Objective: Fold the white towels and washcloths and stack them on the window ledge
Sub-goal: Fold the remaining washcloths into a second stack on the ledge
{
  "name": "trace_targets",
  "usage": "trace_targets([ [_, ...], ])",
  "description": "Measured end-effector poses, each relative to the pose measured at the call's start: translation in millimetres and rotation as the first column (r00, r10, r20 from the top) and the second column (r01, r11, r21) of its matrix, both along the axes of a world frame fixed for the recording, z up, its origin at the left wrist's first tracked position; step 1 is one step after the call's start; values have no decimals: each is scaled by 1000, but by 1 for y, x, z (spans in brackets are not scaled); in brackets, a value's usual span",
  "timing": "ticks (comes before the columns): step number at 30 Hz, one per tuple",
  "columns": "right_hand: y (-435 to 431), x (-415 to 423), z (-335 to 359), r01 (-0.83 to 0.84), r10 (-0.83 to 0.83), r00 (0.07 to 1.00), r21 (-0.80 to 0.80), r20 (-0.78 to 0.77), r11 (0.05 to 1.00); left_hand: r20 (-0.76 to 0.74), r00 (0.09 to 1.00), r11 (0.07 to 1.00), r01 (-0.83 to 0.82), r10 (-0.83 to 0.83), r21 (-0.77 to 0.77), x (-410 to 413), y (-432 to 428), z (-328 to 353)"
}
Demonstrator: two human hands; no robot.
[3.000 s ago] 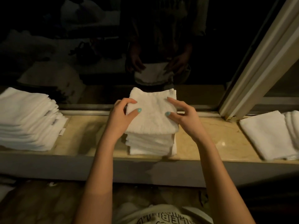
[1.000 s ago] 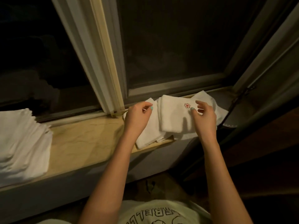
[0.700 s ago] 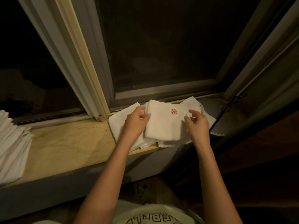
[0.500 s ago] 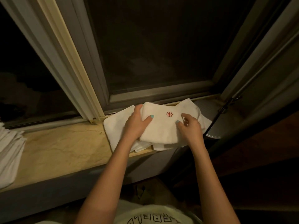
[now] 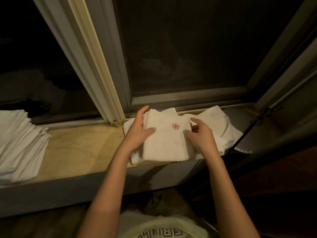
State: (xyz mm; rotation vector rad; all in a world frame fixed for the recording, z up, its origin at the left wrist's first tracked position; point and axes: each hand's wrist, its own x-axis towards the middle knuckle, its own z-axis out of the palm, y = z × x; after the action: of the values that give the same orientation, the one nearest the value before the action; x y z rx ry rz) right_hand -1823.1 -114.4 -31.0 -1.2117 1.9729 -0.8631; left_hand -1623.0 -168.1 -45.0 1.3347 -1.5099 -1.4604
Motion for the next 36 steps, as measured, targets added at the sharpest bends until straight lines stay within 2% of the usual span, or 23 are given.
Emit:
trace_targets([
  [4, -5, 16, -6, -43, 44, 999, 25, -28, 999, 17, 1000, 998, -16, 15, 59, 26, 8, -9],
  [7, -9, 11, -8, -33, 35, 998, 43, -43, 999, 24, 999, 999, -25, 24, 37, 27, 6, -10],
  [13, -14, 9, -9, -51, 52, 999, 60, -17, 997, 137, 973, 982, -188, 187, -8, 12, -5, -9],
  [16, -15, 6, -6, -95, 92, 995, 147, 25, 985, 111, 967, 970, -238, 231, 48, 17, -1, -13],
  [19, -8, 13, -9, -183, 158, 977, 185, 142, 966, 46, 966, 956, -260, 256, 135, 25, 8, -20],
  [22, 2, 22, -15, -167, 139, 969, 131, 203, 977, -26, 978, 961, -198, 207, 195, 34, 15, -22],
  [25, 8, 29, -17, -90, 86, 965, 7, 249, 996, -64, 985, 964, -143, 161, 226, 42, 19, -22],
  [28, 11, 42, -8, -89, 116, 963, -119, 241, 989, -88, 990, 987, -98, 110, 129, 46, 25, -16],
  [31, 9, 59, 4, -114, 167, 953, -213, 251, 970, -113, 984, 991, -136, 136, 9, 61, 32, 2],
  [36, 7, 106, 22, -239, 307, 925, -284, 224, 929, -81, 978, 967, -203, 192, -154, 121, 42, 28],
])
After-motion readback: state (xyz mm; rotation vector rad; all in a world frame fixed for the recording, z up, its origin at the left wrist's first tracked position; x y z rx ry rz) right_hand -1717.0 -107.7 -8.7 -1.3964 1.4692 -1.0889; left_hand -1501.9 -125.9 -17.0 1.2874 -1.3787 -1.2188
